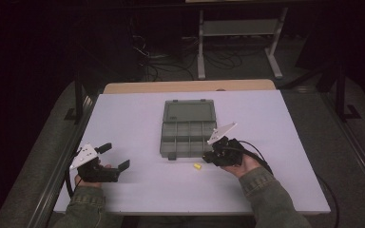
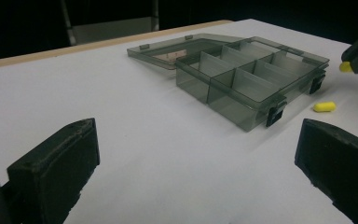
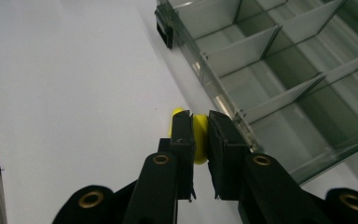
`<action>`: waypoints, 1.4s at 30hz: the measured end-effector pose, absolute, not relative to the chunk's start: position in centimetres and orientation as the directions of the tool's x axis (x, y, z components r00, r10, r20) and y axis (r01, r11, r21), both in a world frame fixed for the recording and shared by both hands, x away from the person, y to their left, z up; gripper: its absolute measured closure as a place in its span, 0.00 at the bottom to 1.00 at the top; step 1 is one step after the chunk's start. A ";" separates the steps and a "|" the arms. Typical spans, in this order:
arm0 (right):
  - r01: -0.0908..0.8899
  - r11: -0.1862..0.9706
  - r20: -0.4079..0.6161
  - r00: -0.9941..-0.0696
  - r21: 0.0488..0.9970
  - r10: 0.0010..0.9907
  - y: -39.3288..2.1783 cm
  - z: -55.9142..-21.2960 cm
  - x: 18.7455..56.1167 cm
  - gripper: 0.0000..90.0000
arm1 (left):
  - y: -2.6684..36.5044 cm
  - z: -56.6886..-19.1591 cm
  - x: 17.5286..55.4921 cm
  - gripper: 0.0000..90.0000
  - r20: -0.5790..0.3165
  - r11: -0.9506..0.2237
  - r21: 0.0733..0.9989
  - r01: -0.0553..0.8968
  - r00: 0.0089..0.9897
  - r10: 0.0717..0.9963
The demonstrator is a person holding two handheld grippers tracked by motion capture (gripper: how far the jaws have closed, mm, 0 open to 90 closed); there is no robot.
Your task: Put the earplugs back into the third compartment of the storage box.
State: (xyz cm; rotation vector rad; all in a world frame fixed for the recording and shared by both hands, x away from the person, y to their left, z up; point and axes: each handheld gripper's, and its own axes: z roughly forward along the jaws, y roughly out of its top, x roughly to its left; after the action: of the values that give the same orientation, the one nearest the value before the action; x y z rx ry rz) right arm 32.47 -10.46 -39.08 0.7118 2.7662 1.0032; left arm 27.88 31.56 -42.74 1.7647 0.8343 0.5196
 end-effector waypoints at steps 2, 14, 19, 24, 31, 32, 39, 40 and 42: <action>0.388 0.667 0.050 -0.883 0.637 0.466 -10.4 -38.4 32.8 0.88 | 31.6 -42.8 27.9 0.00 -0.052 -0.188 0.939 0.287 0.660 0.749; 0.376 0.657 0.036 -0.882 0.653 0.469 -10.3 -36.5 34.3 0.88 | 31.6 -42.8 27.9 0.00 -0.051 -0.191 0.939 0.287 0.661 0.748; 0.377 0.657 0.033 -0.881 0.653 0.472 -10.1 -35.7 35.1 0.88 | 31.6 -42.8 27.9 0.00 -0.051 -0.190 0.938 0.288 0.661 0.749; 0.377 0.664 0.026 -0.880 0.645 0.474 -9.8 -35.2 36.1 0.88 | 31.6 -42.8 27.9 0.00 -0.052 -0.190 0.939 0.288 0.661 0.748; 0.388 0.667 0.025 -0.875 0.636 0.484 -9.3 -34.3 37.9 0.88 | 31.6 -42.8 27.9 0.00 -0.054 -0.187 0.939 0.288 0.661 0.748; 0.388 0.667 0.025 -0.875 0.636 0.484 -9.3 -34.3 37.9 0.88 | 31.6 -42.8 27.9 0.00 -0.054 -0.187 0.939 0.288 0.661 0.748; 0.409 0.681 0.022 -0.865 0.608 0.501 -8.5 -34.3 39.8 0.88 | 31.6 -42.8 27.9 0.00 -0.056 -0.188 0.939 0.289 0.666 0.743; 0.414 0.681 0.024 -0.863 0.603 0.504 -8.4 -34.3 40.1 0.88 | 31.6 -42.8 27.9 0.00 -0.056 -0.188 0.939 0.288 0.667 0.743; 0.426 0.681 0.032 -0.860 0.595 0.510 -8.1 -34.5 40.8 0.88 | 31.6 -42.8 27.9 0.00 -0.056 -0.188 0.939 0.288 0.668 0.742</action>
State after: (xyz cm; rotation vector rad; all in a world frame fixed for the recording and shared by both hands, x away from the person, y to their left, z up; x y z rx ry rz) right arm 40.85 -8.08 -34.49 0.7708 2.7542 0.9225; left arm 27.94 31.59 -42.79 1.7655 0.8278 0.5068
